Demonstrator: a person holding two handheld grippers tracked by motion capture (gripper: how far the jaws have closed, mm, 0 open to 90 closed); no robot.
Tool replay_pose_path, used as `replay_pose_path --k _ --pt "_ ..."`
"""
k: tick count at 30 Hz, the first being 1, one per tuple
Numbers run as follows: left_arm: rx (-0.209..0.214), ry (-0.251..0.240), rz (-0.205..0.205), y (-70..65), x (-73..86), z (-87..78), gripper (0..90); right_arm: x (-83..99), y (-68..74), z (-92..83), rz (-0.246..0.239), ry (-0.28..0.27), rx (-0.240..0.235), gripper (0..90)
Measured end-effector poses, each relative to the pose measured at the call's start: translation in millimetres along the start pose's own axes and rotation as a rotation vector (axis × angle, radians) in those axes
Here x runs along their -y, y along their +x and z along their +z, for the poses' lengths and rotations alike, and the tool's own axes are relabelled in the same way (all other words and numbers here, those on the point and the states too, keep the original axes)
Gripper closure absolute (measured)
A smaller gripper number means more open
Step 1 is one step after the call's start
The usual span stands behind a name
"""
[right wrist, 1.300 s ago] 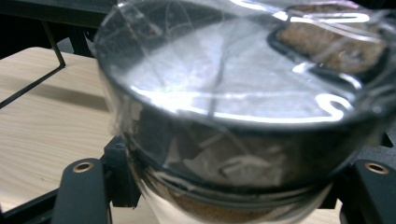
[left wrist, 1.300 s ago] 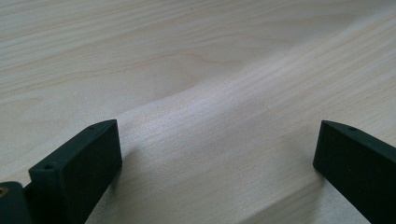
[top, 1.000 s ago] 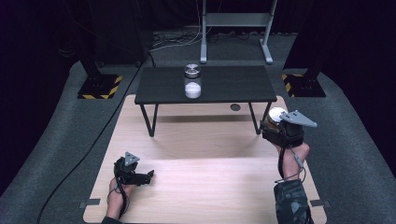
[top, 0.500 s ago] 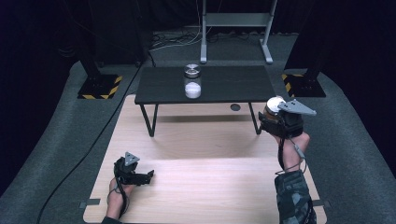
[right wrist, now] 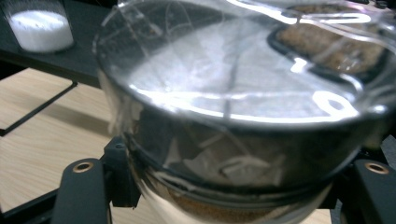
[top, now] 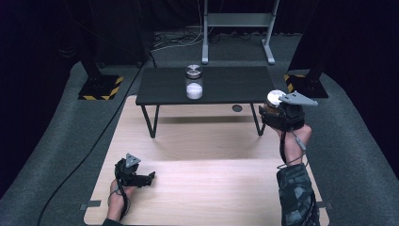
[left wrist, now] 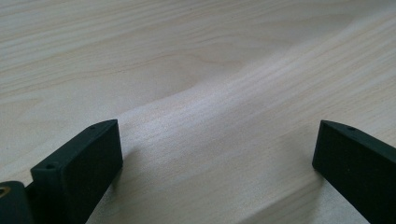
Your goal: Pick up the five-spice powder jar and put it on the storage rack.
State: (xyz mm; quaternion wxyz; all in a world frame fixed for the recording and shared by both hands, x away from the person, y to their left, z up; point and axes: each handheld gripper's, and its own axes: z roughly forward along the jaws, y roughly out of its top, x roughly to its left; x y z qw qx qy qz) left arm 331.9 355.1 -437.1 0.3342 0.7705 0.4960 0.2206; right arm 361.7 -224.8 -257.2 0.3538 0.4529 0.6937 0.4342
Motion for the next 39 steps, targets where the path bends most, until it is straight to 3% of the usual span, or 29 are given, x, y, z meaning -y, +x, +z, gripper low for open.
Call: replay_pose_path --k 24,39 --pt "0.000 0.000 0.001 -0.1 0.1 -0.1 1.5 -42.8 -5.4 18.4 -0.023 0.017 -0.022 29.6" --pt "0.005 -0.003 0.003 0.3 0.4 0.0 1.5 -68.1 -8.5 43.5 0.015 0.036 -0.046 29.6"
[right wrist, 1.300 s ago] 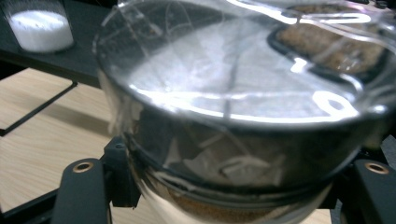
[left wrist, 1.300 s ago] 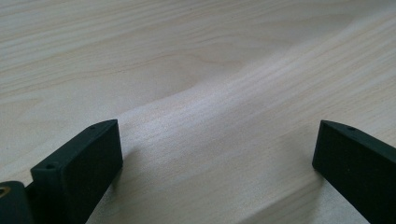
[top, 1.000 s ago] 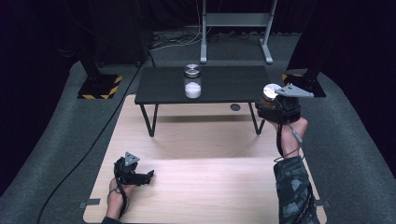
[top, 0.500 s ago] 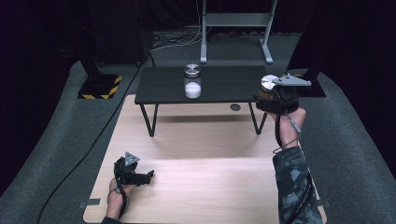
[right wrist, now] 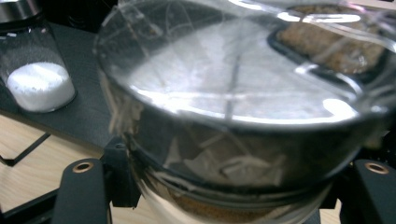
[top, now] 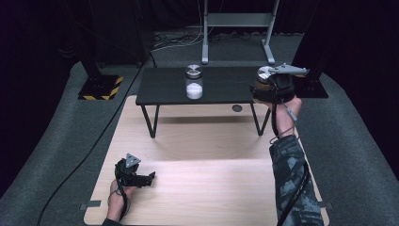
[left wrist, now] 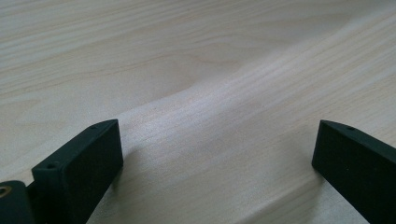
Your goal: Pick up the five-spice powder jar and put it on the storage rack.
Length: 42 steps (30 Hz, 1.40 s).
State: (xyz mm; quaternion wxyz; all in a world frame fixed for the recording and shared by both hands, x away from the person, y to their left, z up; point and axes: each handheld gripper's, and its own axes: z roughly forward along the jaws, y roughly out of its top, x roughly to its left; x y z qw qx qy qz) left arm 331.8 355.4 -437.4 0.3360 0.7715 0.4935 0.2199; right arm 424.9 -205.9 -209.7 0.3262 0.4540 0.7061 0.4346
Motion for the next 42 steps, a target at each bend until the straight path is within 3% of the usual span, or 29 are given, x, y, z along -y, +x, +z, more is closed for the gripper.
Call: replay_pose_path --k 26,42 --pt "0.004 -0.001 0.002 0.2 0.2 0.1 1.5 -14.3 0.0 47.6 0.044 0.062 -0.012 29.6" --pt "0.007 -0.001 0.005 0.4 0.1 0.0 1.5 -13.0 11.4 75.5 0.037 0.087 0.006 29.6"
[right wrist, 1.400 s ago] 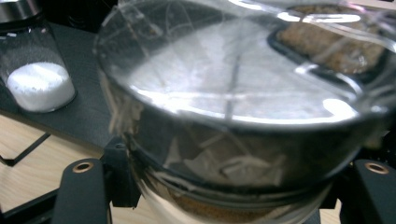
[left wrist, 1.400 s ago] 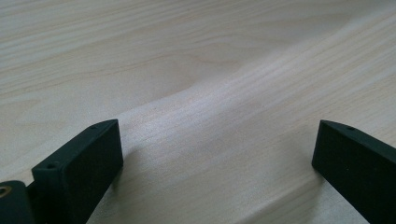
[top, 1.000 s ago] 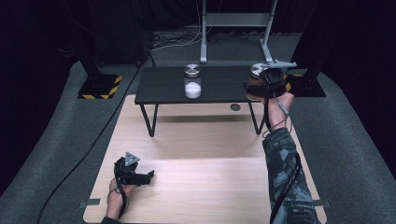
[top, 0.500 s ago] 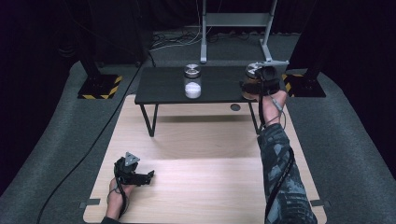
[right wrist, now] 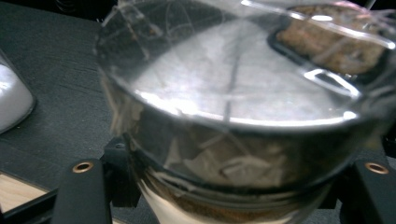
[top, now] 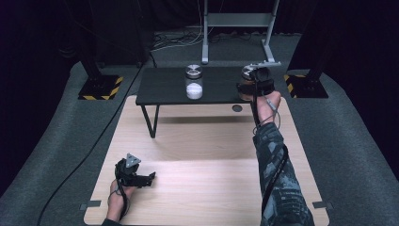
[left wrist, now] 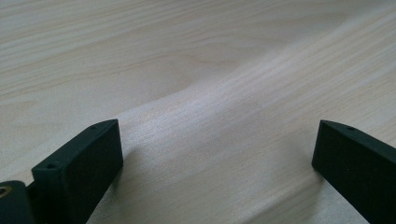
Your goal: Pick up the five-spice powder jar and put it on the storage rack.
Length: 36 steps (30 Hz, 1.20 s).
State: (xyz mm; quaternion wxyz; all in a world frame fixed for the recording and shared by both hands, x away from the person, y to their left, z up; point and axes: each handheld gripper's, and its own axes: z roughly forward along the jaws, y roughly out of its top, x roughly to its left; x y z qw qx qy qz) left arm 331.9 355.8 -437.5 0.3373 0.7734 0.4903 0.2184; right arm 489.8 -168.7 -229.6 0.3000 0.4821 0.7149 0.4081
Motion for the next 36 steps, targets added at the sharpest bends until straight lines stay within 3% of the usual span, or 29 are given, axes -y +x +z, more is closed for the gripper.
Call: replay_pose_path --k 9,36 --pt "0.000 0.000 0.000 -0.1 0.0 0.0 1.5 7.5 -5.8 5.2 0.044 -0.033 -0.023 29.6" --pt "0.001 0.000 0.000 -0.1 0.0 0.0 1.5 10.2 -6.5 17.3 0.052 -0.065 -0.018 29.8"
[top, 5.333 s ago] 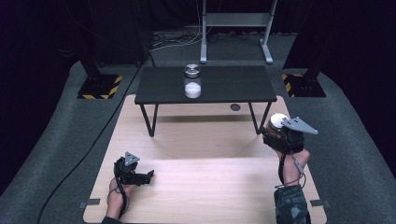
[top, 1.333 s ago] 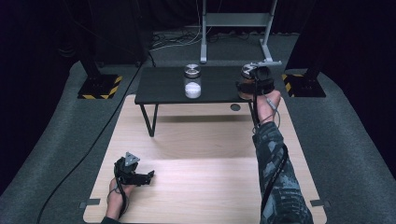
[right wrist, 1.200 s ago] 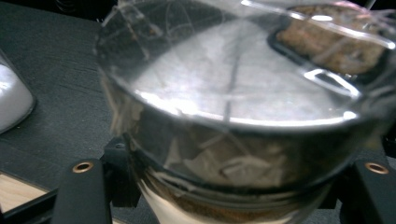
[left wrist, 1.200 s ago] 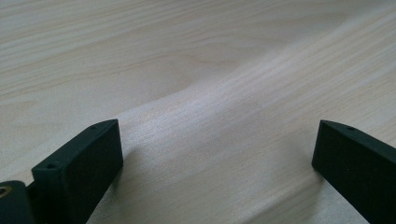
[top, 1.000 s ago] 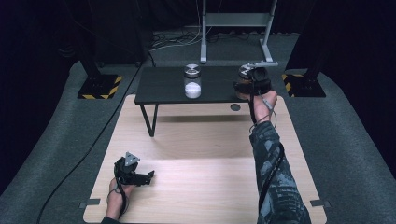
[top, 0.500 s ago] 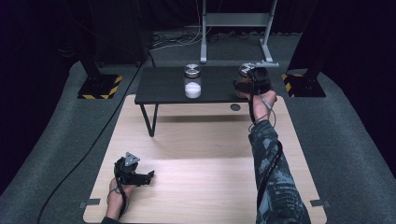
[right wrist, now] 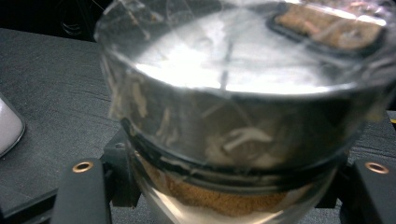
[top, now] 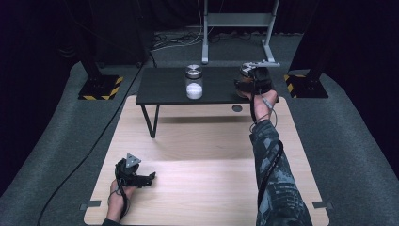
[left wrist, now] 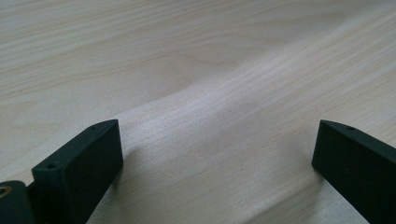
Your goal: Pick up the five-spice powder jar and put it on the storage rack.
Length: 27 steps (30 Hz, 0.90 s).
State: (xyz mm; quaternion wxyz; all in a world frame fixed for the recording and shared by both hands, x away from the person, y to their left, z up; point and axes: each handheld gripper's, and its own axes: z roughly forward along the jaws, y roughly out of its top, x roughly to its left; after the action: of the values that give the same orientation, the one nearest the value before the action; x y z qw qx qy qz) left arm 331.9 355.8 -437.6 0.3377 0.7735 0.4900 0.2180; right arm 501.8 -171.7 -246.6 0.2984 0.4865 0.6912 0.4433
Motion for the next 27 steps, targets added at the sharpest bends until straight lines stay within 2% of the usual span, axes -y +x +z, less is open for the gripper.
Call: replay_pose_path --k 23,25,26,27 --pt "0.001 0.000 0.001 0.1 0.0 0.0 1.5 -2.9 1.1 1.0 -0.005 0.010 0.005 29.4" --pt "0.001 0.000 0.001 0.2 -0.1 0.0 1.5 -2.4 11.6 2.1 -0.033 0.018 0.054 5.0" --pt "0.001 0.000 0.001 0.2 -0.1 0.0 1.5 -2.4 11.6 2.1 -0.033 0.018 0.054 5.0" --pt "0.001 0.000 0.001 0.2 0.0 0.0 1.5 -1.4 16.8 3.4 -0.029 0.033 0.079 0.0"
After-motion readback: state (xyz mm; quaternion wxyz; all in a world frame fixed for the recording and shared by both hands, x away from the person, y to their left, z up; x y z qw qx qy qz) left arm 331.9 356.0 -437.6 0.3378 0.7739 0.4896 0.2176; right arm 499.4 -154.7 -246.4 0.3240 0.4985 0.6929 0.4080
